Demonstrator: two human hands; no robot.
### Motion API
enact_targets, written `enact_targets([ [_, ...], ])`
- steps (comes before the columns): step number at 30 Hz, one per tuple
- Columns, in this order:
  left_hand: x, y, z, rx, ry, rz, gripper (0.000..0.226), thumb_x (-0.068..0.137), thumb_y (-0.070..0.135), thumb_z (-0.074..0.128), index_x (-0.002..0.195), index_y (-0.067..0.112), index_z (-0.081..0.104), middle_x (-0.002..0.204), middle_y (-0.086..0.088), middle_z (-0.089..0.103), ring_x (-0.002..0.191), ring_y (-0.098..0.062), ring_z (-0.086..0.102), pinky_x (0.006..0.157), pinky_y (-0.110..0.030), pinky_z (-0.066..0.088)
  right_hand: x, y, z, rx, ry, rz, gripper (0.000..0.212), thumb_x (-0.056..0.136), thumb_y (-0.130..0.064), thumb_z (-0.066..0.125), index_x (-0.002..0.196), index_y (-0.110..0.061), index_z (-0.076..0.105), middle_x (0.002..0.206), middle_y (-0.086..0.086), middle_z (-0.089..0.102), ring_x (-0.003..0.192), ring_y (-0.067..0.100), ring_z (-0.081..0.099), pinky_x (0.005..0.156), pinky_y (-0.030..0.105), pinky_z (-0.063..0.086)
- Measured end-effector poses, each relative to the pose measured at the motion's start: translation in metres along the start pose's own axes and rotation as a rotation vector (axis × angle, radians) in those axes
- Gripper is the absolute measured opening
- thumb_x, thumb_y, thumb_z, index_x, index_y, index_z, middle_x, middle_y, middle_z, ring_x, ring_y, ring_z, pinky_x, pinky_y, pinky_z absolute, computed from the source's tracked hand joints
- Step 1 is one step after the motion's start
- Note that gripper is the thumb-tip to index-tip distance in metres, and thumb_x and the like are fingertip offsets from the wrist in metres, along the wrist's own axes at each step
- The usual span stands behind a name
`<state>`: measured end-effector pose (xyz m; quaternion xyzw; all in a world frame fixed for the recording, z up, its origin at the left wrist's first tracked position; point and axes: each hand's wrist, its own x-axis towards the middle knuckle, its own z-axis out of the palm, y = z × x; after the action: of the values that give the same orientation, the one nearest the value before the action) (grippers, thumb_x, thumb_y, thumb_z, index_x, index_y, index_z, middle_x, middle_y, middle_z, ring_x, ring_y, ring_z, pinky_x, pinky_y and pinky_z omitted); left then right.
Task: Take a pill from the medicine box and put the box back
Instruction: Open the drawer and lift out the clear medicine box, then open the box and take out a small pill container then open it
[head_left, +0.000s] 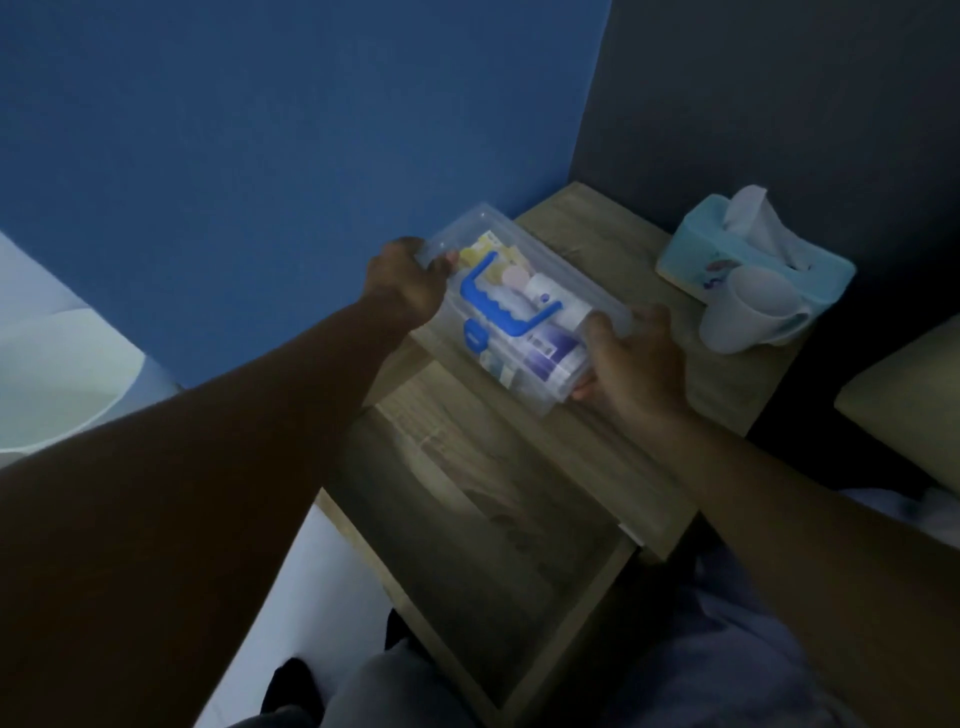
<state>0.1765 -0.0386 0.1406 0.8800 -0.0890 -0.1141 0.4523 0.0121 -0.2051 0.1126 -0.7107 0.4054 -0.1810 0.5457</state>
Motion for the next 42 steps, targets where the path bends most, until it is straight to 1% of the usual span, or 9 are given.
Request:
enact_targets([
  [9, 0.021, -0.015, 0.027, -0.039, 0.000, -0.049, 0.059, 0.092, 0.053, 0.052, 0.133, 0.011, 0.055, 0.125, -0.014, 0.065, 0.112, -0.033, 0.065, 0.099, -0.043, 0.051, 0.024, 0.016, 0.007, -0.061, -0.009, -0.026, 0.044, 0.086, -0.055, 0.062, 0.118, -0.036, 0.039, 0.101, -0.001, 0.064, 0.060, 0.011, 0.074, 0.045, 0.026, 0.056],
  [16, -0.003, -0.022, 0.032, -0.041, -0.049, -0.036, 0.069, 0.097, 0.050, 0.042, 0.153, 0.015, 0.026, 0.143, -0.016, 0.052, 0.128, -0.034, 0.054, 0.109, -0.045, 0.042, 0.024, 0.005, -0.004, -0.486, 0.002, -0.148, 0.072, 0.087, -0.066, 0.047, 0.139, -0.018, 0.040, 0.134, 0.009, 0.049, 0.104, 0.020, 0.055, 0.072, 0.030, 0.040],
  [24, -0.045, -0.033, 0.051, -0.473, -0.102, -0.221, 0.043, 0.093, 0.038, 0.059, 0.132, 0.022, 0.049, 0.112, -0.002, 0.067, 0.100, -0.018, 0.069, 0.089, -0.040, 0.058, -0.002, -0.004, 0.000, -0.621, -0.113, -0.541, 0.081, 0.088, -0.062, 0.053, 0.151, -0.020, 0.023, 0.151, 0.010, 0.035, 0.136, 0.025, 0.041, 0.102, 0.042, 0.046],
  [26, -0.046, -0.031, 0.054, -0.514, -0.085, -0.299, 0.046, 0.092, 0.038, 0.061, 0.130, 0.013, 0.056, 0.113, -0.005, 0.068, 0.098, -0.019, 0.070, 0.089, -0.039, 0.058, -0.001, -0.004, 0.007, -0.745, -0.196, -0.484, 0.096, 0.082, -0.071, 0.053, 0.155, -0.023, 0.013, 0.162, 0.010, 0.020, 0.148, 0.029, 0.025, 0.112, 0.052, 0.037],
  [28, -0.046, -0.029, 0.055, -0.520, -0.065, -0.337, 0.027, 0.091, 0.038, 0.063, 0.105, 0.015, 0.068, 0.102, -0.004, 0.071, 0.093, -0.018, 0.070, 0.084, -0.036, 0.059, 0.002, -0.003, 0.010, -0.884, -0.246, -0.456, 0.110, 0.076, -0.076, 0.057, 0.157, -0.023, 0.006, 0.166, 0.010, 0.004, 0.153, 0.032, 0.007, 0.119, 0.053, 0.022],
  [31, -0.046, -0.026, 0.053, -0.412, -0.017, -0.307, 0.018, 0.089, 0.042, 0.061, 0.083, 0.025, 0.065, 0.085, 0.001, 0.070, 0.081, -0.014, 0.070, 0.063, -0.027, 0.054, 0.006, -0.002, 0.010, -0.952, -0.230, -0.476, 0.117, 0.071, -0.071, 0.068, 0.157, -0.021, 0.007, 0.166, 0.013, 0.003, 0.153, 0.034, 0.007, 0.118, 0.051, 0.022],
  [34, -0.049, -0.030, 0.053, -0.283, 0.022, -0.198, 0.015, 0.088, 0.038, 0.062, 0.081, 0.026, 0.068, 0.083, 0.004, 0.072, 0.078, -0.012, 0.070, 0.067, -0.029, 0.057, 0.008, -0.001, 0.008, -0.985, -0.209, -0.495, 0.114, 0.071, -0.069, 0.070, 0.156, -0.021, 0.010, 0.165, 0.014, 0.010, 0.152, 0.034, 0.013, 0.117, 0.052, 0.028],
  [38, -0.066, -0.044, 0.054, 0.091, 0.008, 0.123, 0.036, 0.097, 0.028, 0.054, 0.131, 0.019, 0.059, 0.103, 0.007, 0.066, 0.078, -0.001, 0.061, 0.065, -0.014, 0.046, 0.010, 0.000, 0.008, -1.002, -0.187, -0.518, 0.112, 0.071, -0.068, 0.071, 0.155, -0.021, 0.013, 0.164, 0.014, 0.014, 0.150, 0.034, 0.017, 0.116, 0.052, 0.028],
  [42, -0.073, -0.047, 0.057, 0.332, -0.089, 0.222, 0.046, 0.101, 0.033, 0.038, 0.144, 0.018, 0.032, 0.111, -0.012, 0.064, 0.090, -0.018, 0.065, 0.074, -0.035, 0.057, 0.006, -0.001, 0.012, -0.964, -0.172, -0.482, 0.111, 0.072, -0.063, 0.074, 0.155, -0.022, 0.014, 0.165, 0.012, 0.014, 0.152, 0.032, 0.016, 0.116, 0.050, 0.026],
])
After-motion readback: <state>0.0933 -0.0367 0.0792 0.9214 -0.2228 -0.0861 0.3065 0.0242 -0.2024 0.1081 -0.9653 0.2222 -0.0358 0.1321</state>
